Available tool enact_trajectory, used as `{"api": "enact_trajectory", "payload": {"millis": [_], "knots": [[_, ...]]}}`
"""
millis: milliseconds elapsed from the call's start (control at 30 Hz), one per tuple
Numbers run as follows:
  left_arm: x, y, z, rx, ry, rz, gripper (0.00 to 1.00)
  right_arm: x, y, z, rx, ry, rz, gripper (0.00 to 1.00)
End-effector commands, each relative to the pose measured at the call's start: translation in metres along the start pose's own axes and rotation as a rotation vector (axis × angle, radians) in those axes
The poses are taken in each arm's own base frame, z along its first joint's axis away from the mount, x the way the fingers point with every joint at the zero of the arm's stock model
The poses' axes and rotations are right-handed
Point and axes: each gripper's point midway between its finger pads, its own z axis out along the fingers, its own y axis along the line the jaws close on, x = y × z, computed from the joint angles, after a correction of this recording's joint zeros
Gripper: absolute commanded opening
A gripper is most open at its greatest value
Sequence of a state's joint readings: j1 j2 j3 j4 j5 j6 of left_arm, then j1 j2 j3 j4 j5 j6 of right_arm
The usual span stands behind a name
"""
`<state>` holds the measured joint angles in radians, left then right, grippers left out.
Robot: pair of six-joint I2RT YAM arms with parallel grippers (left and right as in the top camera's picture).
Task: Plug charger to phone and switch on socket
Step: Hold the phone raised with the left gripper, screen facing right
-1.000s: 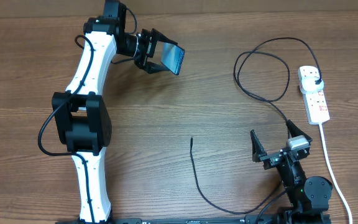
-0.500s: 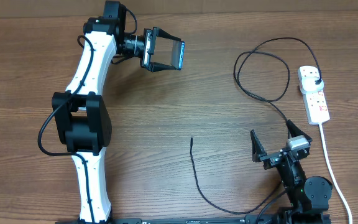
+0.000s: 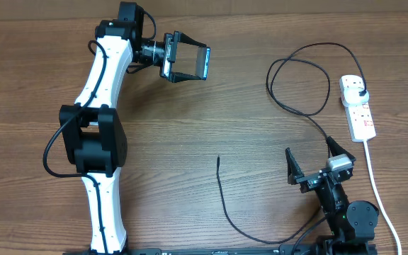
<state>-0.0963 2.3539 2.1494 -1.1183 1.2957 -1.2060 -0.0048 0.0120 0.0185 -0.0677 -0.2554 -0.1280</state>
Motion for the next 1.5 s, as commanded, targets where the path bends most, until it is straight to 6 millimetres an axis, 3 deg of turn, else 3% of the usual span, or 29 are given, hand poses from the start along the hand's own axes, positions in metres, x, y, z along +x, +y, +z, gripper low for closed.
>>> {"api": "enact_trajectory", "payload": {"millis": [0,1467], "knots": [[0.020,-0.013,-0.002,0.029,0.056,0.032,0.04,0.002,0.001,0.000,-0.002,-0.005,-0.002,1.00],[0.024,0.018,-0.004,-0.051,0.031,-0.001,0.04,0.002,0.001,0.000,-0.002,-0.005,-0.002,1.00]]}}
